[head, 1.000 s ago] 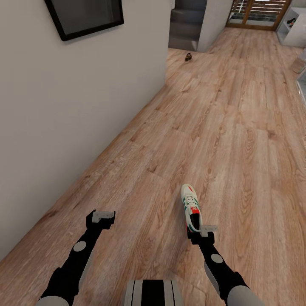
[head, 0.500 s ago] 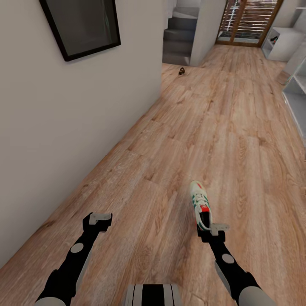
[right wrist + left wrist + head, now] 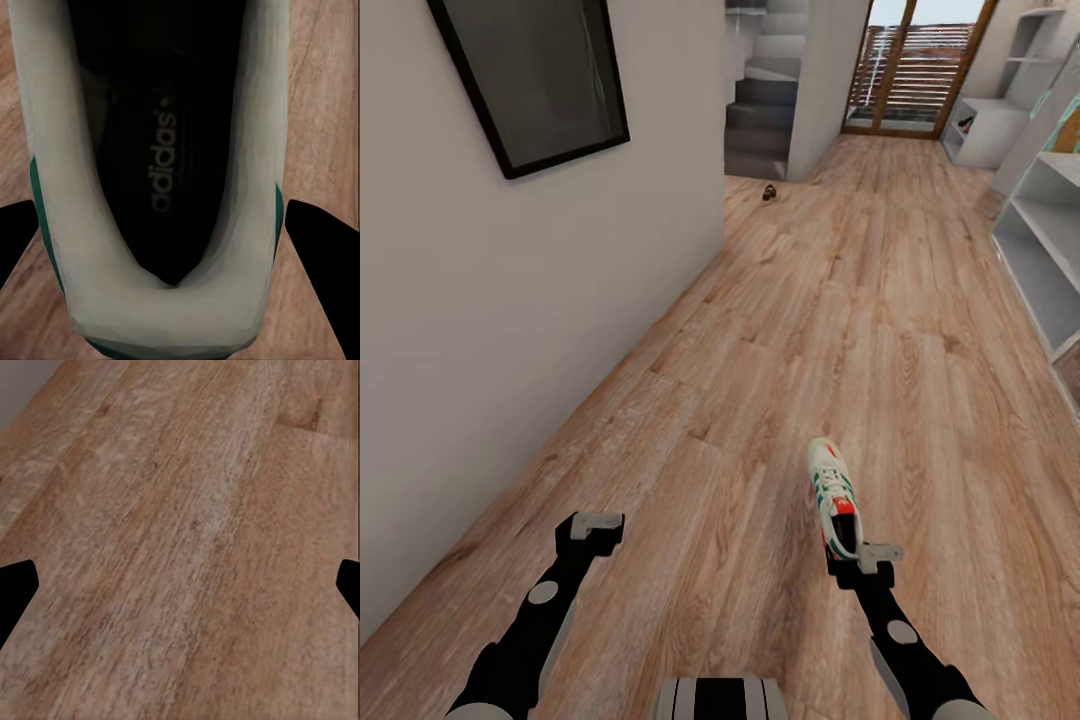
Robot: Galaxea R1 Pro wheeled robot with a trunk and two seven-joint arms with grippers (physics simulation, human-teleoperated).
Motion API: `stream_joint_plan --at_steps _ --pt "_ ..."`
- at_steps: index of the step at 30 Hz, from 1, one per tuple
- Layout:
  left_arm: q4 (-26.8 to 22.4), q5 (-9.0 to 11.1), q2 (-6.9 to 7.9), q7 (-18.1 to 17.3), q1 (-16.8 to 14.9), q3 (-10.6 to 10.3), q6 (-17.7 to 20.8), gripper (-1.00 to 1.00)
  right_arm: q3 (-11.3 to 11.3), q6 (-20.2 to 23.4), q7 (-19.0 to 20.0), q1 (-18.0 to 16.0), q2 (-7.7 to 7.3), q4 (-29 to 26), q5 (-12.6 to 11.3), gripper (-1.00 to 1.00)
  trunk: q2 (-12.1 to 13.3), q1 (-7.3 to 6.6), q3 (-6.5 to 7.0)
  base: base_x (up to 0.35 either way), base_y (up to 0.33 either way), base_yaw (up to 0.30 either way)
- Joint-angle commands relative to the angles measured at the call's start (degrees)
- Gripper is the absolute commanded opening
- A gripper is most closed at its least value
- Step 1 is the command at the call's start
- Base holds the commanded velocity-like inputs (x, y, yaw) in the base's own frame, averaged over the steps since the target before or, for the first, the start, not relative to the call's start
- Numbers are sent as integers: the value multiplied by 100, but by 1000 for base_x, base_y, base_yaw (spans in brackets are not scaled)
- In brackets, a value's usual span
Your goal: Pick up the two gym shoes and the two sandals from the corridor floor and place them onto the hallstand (shoe rack) in the corridor, making sure they are on the rack and not on the floor. Arrange them so the two gym shoes are next to each other and the two sandals are next to each other.
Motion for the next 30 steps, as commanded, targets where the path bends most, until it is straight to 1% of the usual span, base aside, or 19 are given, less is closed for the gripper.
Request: stream_joint_plan --at_steps 1,5,25,30 --pt "-6 -63 -10 -32 -2 29 -26 100 -18 -20 -21 4 5 4 57 -100 -1 -1 6 0 0 -43" --pt "-50 -66 -13 -90 1 21 -38 100 -18 -24 -19 14 12 -6 54 -100 -1 -1 40 0 0 -15" --pt "-91 -69 -13 -41 1 44 4 100 -18 -25 -20 17 12 14 61 -100 26 -52 659 0 0 -1" --pt "-89 -69 -13 -41 3 45 10 100 -18 -25 -21 17 13 16 62 -100 226 -162 792 0 0 0"
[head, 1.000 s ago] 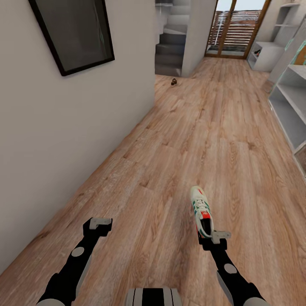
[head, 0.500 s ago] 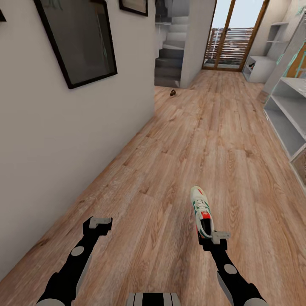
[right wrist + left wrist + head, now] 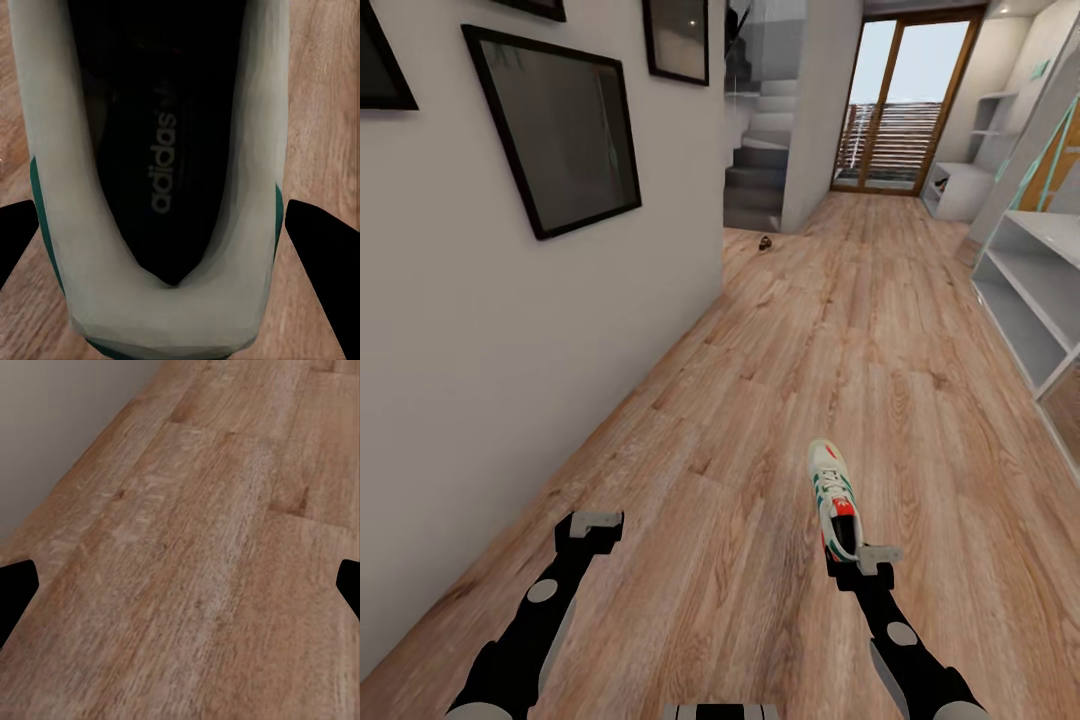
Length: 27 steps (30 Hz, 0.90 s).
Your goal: Pick up the two gym shoes and the two sandals from the corridor floor and place them onto the hallstand (shoe rack) in the corridor, making sure they are on the rack and not on the floor. Arrange them so the two gym shoes are next to each other and the two sandals are next to each other.
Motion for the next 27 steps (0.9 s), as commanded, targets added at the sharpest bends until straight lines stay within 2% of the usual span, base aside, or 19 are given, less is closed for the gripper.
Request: stream_joint_plan --at_steps 1,22,25,26,27 --pt "1 -60 -8 -33 -2 33 -21 100 -18 -18 -22 -3 2 7 60 -100 40 -23 23 0 0 0" --pt "78 -60 -3 -25 -4 57 -5 100 -13 -9 -19 -3 15 46 60 -100 882 -485 551 0 0 0" --pt "80 -59 -1 -25 -5 137 -5 100 -15 -9 -19 -3 18 49 60 -100 1003 -550 611 0 0 -100" --pt "80 -55 -4 -31 -5 259 -5 100 -13 -9 -19 -3 19 48 60 -100 1043 -572 632 0 0 -197" --pt "80 -54 -5 -33 -4 298 -5 100 -14 -9 -19 -3 19 47 60 -100 1083 -594 652 0 0 -214"
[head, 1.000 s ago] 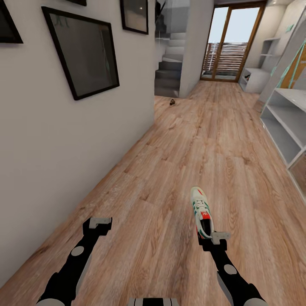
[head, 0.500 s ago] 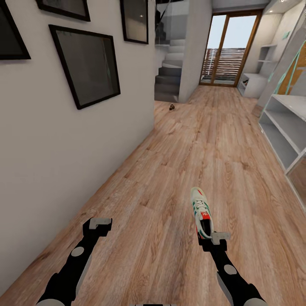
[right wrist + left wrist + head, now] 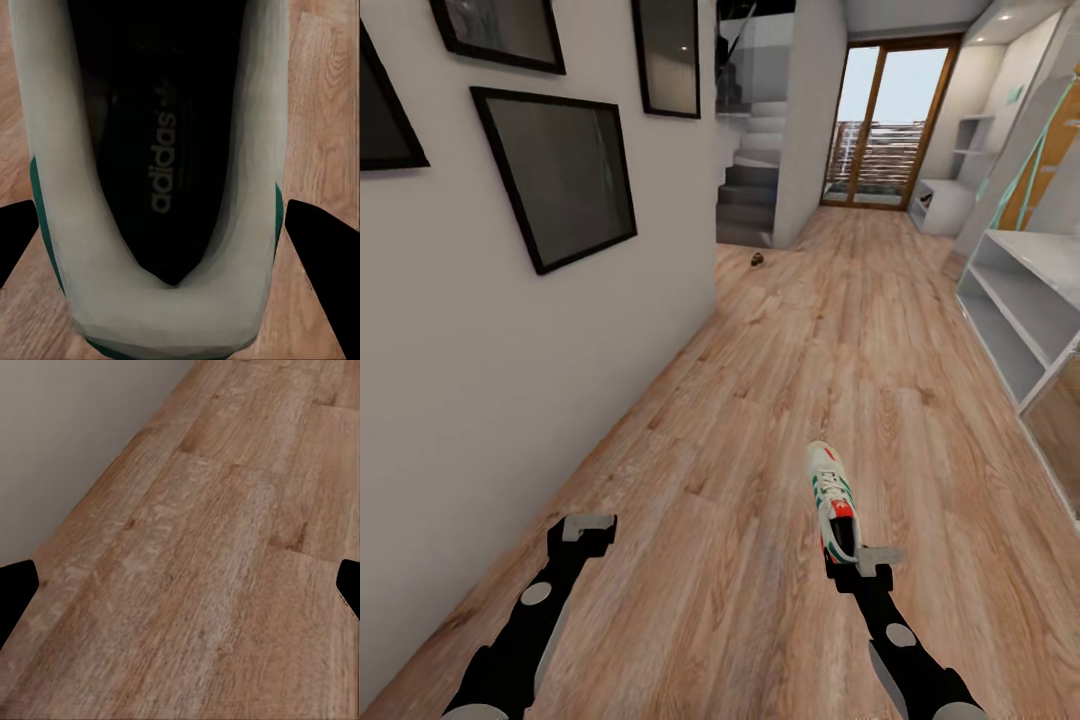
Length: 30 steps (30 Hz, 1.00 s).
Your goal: Pick up the two gym shoes and the two sandals from the corridor floor and place them onto the hallstand (shoe rack) in the corridor, making sure they are on the rack and not on the floor. Arrange them so the two gym shoes are next to each other and the two sandals are next to each other.
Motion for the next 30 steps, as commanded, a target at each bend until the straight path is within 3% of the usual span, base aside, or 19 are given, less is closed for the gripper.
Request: stream_joint_plan --at_steps 1,6,17,24,30 --pt "0 -59 -10 -42 -4 100 -22 100 -17 -18 -22 -4 3 8 58 -100 40 -23 17 0 0 -237" --pt "0 -61 -12 -58 -5 202 -22 100 -14 -18 -22 -4 9 10 58 -100 241 -133 122 0 0 -263" --pt "0 -74 -34 -70 -6 150 -90 100 -13 -18 -22 -4 20 12 56 -100 241 -133 166 15 0 -279" --pt "0 -84 -56 -37 -5 142 -88 100 -20 -18 -22 -4 23 11 51 -100 241 -133 199 280 0 -272" --pt "8 -77 -58 -34 -5 145 -84 100 -22 -15 -22 -4 29 -2 51 -100 241 -133 206 334 0 -63"
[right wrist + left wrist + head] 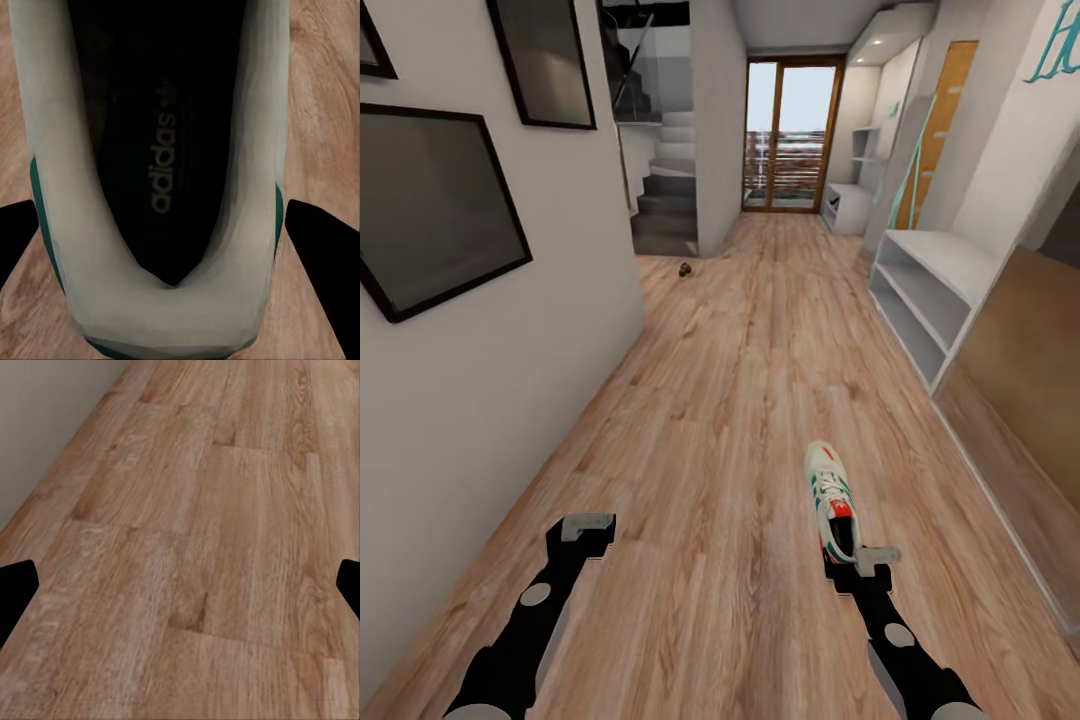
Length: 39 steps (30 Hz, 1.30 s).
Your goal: Pick up the two gym shoes and the two sandals from the corridor floor and place them onto the hallstand (shoe rack) in the corridor, making sure they are on the rack and not on the floor. Arrange them so the two gym shoes are next to each other and the two sandals are next to each other.
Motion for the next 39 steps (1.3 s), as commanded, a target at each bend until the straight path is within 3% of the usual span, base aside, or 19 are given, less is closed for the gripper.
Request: stream_joint_plan --at_steps 1,39 --pt "1 -60 -10 -33 -4 34 -23 100 -18 -18 -22 -4 1 4 60 -100 -2 2 -4 337 0 -13" --pt "7 -49 3 -24 -3 47 -31 100 -13 -21 -22 -4 3 14 69 -100 -2 2 37 338 0 0"
